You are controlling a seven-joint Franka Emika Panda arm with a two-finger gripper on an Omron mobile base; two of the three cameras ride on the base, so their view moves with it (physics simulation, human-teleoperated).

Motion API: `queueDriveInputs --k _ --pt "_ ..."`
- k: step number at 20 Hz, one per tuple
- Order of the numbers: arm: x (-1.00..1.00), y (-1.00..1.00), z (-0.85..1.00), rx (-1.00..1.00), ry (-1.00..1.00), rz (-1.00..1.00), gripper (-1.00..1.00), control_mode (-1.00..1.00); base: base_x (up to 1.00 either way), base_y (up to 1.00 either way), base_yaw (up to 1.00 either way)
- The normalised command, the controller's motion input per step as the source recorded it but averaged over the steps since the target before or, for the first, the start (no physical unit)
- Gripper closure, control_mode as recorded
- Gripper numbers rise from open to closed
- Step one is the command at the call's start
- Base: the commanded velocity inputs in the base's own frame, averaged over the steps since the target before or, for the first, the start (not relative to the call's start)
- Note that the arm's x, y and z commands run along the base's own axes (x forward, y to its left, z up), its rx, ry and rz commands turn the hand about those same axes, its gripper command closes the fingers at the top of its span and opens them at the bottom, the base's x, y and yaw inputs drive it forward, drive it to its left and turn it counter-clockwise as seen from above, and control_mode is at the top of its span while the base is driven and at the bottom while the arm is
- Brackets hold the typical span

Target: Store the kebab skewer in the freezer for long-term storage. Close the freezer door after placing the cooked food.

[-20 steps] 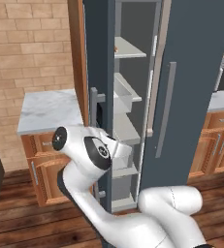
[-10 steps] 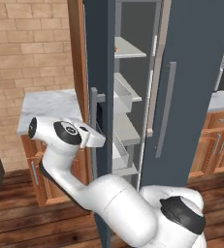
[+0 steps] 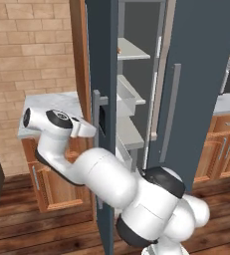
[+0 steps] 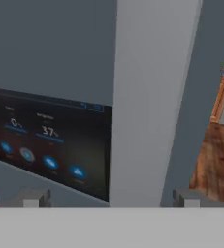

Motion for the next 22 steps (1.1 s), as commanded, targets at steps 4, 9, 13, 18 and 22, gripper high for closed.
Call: queueDriveInputs --k 4,9,13,18,22 --pt "0.58 0.00 0.00 0.00 0.00 0.00 -1.00 -1.00 0.00 0.00 0.00" --pt "0.40 -0.07 -0.02 0.00 0.03 0.01 -1.00 -1.00 0.00 0.00 0.00" --pt "0.06 -0.48 0.00 0.00 0.10 0.00 -1.00 -1.00 0.00 0.00 0.00" --pt "0.00 -0.93 0.00 0.00 0.01 0.01 -1.00 -1.00 0.00 0.00 0.00" --pt "0.00 -1.00 0.00 0.00 0.00 0.11 -1.00 -1.00 0.00 0.00 0.00"
